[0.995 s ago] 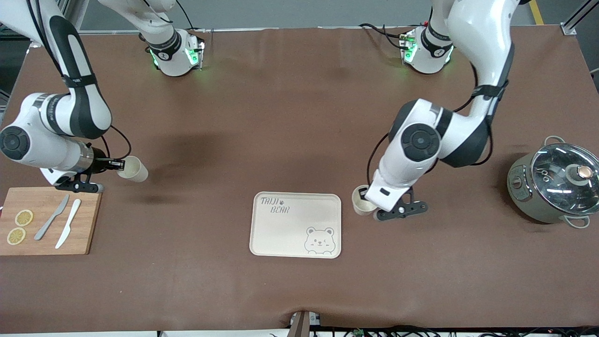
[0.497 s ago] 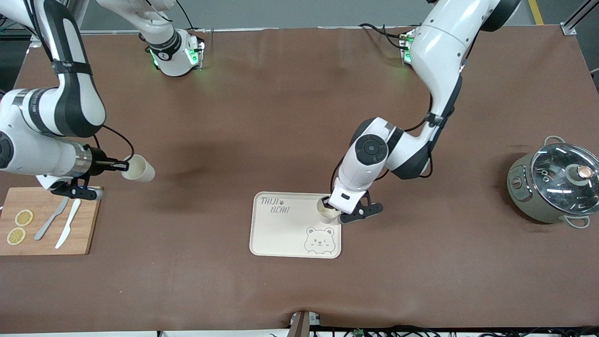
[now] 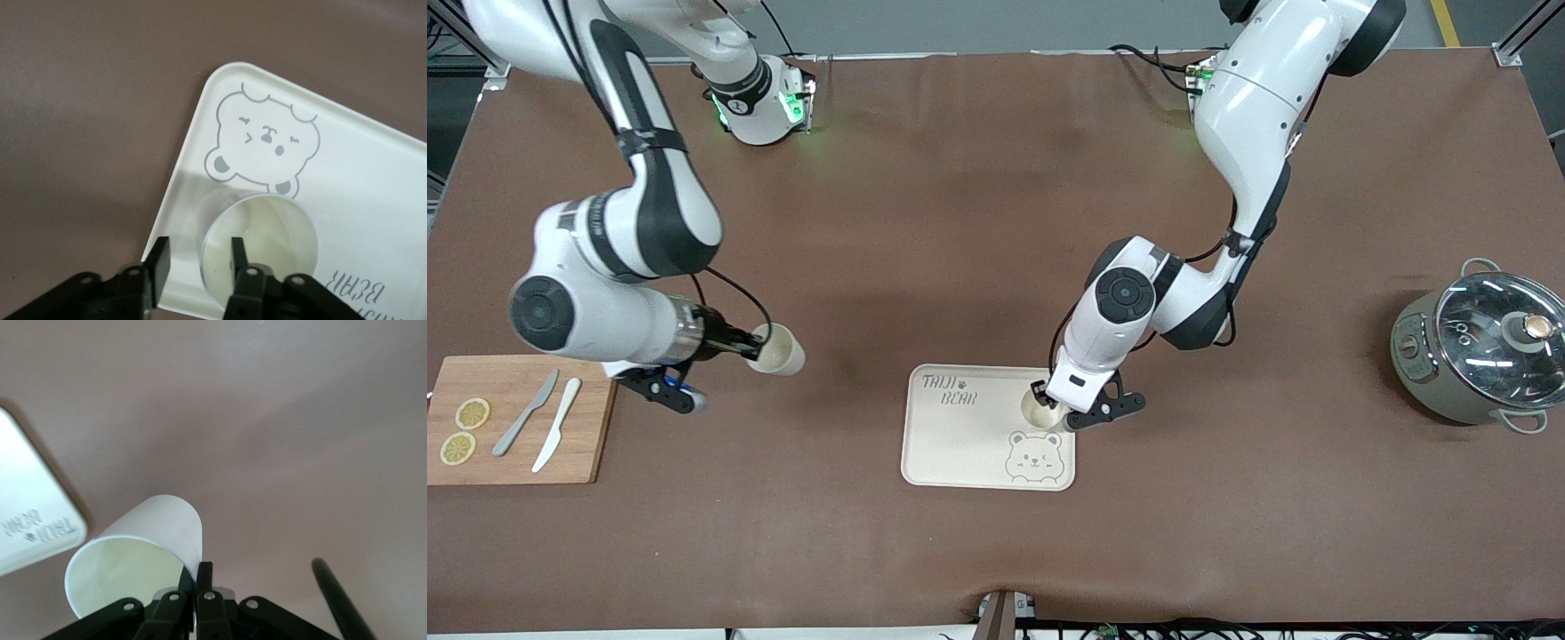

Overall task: Place white IKEA cup upright on tray with both arms
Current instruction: 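Carry the cup onto the tray with the left gripper while the right gripper lifts, then release the cup on the tray while the right gripper carries its cup over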

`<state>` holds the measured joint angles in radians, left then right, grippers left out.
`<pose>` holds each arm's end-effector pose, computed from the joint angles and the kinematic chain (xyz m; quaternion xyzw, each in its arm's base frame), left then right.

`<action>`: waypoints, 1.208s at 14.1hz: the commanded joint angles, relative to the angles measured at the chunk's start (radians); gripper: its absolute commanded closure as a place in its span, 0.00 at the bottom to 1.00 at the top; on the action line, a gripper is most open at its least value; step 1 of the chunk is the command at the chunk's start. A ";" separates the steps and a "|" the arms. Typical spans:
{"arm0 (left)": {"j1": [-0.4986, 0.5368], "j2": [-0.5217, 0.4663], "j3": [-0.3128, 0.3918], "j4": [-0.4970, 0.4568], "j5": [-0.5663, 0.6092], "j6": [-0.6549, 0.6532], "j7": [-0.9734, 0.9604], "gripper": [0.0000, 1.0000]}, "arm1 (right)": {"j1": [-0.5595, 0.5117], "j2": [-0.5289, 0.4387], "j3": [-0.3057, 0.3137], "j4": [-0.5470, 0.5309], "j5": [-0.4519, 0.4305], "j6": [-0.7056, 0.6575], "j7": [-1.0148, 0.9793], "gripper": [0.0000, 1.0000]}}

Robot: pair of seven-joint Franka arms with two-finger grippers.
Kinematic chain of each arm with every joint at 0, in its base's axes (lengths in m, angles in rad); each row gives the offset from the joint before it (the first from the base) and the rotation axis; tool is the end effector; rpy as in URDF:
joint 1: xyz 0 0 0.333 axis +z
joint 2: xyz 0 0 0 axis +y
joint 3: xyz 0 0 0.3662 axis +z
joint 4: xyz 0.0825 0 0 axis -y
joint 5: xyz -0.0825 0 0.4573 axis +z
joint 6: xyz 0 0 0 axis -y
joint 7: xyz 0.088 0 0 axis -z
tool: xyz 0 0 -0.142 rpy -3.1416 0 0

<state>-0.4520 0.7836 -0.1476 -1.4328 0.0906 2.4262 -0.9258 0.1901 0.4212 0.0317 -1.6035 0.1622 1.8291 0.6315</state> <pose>0.7145 -0.4572 0.2095 0.9813 0.1575 0.0678 0.0871 0.7101 0.1768 0.3524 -0.9648 0.2300 0.1227 0.0348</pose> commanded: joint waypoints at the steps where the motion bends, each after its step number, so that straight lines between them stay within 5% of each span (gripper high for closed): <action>1: 0.012 -0.032 0.003 0.009 -0.018 0.001 -0.008 0.00 | 0.075 0.102 -0.007 0.115 0.028 0.010 0.163 1.00; 7: 0.045 -0.213 0.014 0.006 -0.046 -0.018 0.001 0.00 | 0.205 0.234 -0.007 0.218 0.059 0.179 0.407 1.00; 10: 0.111 -0.314 0.014 0.006 -0.040 -0.162 0.016 0.00 | 0.261 0.284 -0.009 0.235 0.059 0.277 0.476 1.00; 17: 0.176 -0.395 0.006 0.008 -0.054 -0.269 0.108 0.00 | 0.298 0.366 -0.010 0.232 0.051 0.375 0.507 1.00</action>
<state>-0.2852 0.4320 -0.1364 -1.3992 0.0586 2.1945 -0.8378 0.4840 0.7651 0.0308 -1.4058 0.2044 2.2103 1.1253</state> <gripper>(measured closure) 0.000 0.974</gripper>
